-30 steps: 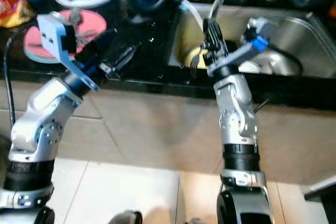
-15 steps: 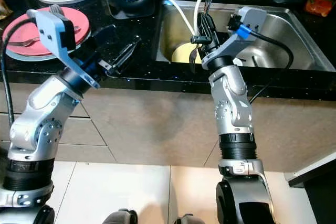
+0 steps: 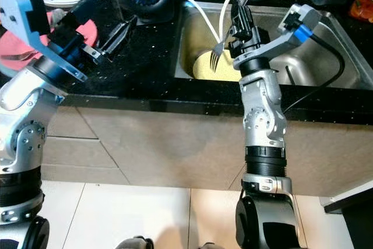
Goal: Kitchen organization
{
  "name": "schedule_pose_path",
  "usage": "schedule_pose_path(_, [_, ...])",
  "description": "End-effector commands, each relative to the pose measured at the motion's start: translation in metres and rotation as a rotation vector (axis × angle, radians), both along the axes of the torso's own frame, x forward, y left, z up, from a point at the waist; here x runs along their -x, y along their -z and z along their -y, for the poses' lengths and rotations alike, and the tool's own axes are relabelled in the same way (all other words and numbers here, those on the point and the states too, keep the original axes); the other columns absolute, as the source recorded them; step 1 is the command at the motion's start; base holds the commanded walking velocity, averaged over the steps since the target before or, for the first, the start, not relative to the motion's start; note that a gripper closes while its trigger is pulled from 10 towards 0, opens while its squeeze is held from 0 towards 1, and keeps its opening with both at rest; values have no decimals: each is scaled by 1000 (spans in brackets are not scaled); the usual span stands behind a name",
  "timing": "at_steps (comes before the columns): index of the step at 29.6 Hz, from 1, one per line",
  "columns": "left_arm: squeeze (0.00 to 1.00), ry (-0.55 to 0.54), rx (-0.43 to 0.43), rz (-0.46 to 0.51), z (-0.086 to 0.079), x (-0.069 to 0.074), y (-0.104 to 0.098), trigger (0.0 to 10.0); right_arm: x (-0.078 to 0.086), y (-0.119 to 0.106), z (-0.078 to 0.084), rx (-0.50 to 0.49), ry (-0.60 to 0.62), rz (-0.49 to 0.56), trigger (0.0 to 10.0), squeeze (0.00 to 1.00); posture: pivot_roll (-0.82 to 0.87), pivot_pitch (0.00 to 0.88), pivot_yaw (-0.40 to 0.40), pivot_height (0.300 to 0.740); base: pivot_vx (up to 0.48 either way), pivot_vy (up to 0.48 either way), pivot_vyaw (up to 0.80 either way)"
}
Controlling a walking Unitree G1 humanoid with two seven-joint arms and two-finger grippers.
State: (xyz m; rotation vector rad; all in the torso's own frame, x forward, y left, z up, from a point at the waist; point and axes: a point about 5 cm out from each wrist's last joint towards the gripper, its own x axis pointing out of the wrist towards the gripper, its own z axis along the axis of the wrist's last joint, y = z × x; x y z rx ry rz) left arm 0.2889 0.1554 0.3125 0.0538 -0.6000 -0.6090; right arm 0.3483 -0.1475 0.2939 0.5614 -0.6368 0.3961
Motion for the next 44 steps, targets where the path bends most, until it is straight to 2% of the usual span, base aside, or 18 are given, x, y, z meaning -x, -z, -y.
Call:
schedule_pose_path(1, [0,4,-29,-13,2,2,4,10000,3,3,4,0,14,6,10000,0,151,119,-25,740,386,0,0])
schedule_pose_path(8, [0,13,-31,-26,4,2,7,10000,3,3,4,8,10,7,10000,0,150,119,-24,740,388,0,0])
schedule_pose_path(16, [0,53,-30,-69,14,1,18,10000,4,4,4,17,4,8,10000,0,146,120,-22,740,403,0,0])
schedule_pose_path(24, [0,98,-48,-102,25,3,27,10000,5,6,4,68,15,2,10000,0,142,118,-23,740,0,0,0])
schedule_pose_path(27, [0,138,-67,-124,31,8,32,10000,2,10,7,233,97,-28,10000,0,141,119,-32,740,0,0,0])
schedule_pose_path(30, [0,162,-87,-141,33,11,36,10000,0,10,10,292,134,-39,10000,0,142,121,-37,740,0,0,0])
schedule_pose_path(32, [0,226,-146,-185,34,22,47,10000,-3,5,20,414,203,-54,10000,0,145,125,-49,740,0,0,0])
schedule_pose_path(33, [0,226,-146,-185,34,22,47,10000,-3,5,20,414,203,-54,10000,0,145,125,-49,740,0,0,0])
schedule_pose_path(35, [0,269,-180,-221,32,31,55,10000,-4,-3,27,519,225,-46,10000,0,144,137,-57,740,0,0,0])
schedule_pose_path(36, [0,269,-180,-221,32,31,55,10000,-4,-3,27,519,225,-46,10000,0,144,137,-57,740,0,0,0])
schedule_pose_path(37, [0,276,-197,-231,31,34,57,10000,-4,-6,28,582,229,-46,10000,0,143,156,-69,740,0,0,0])
schedule_pose_path(38, [0,276,-197,-231,31,34,57,10000,-4,-6,28,582,229,-46,10000,0,143,156,-69,740,0,0,0])
schedule_pose_path(40, [0,281,-233,-244,28,40,61,10000,-7,-1,25,777,231,-87,10000,0,143,149,-78,740,0,0,0])
schedule_pose_path(42, [0,272,-242,-246,25,43,61,10000,-10,8,20,911,227,-115,10000,0,140,154,-81,740,0,0,0])
schedule_pose_path(44, [0,267,-241,-244,25,44,61,10000,-11,10,18,942,223,-120,10000,0,138,156,-88,740,0,0,0])
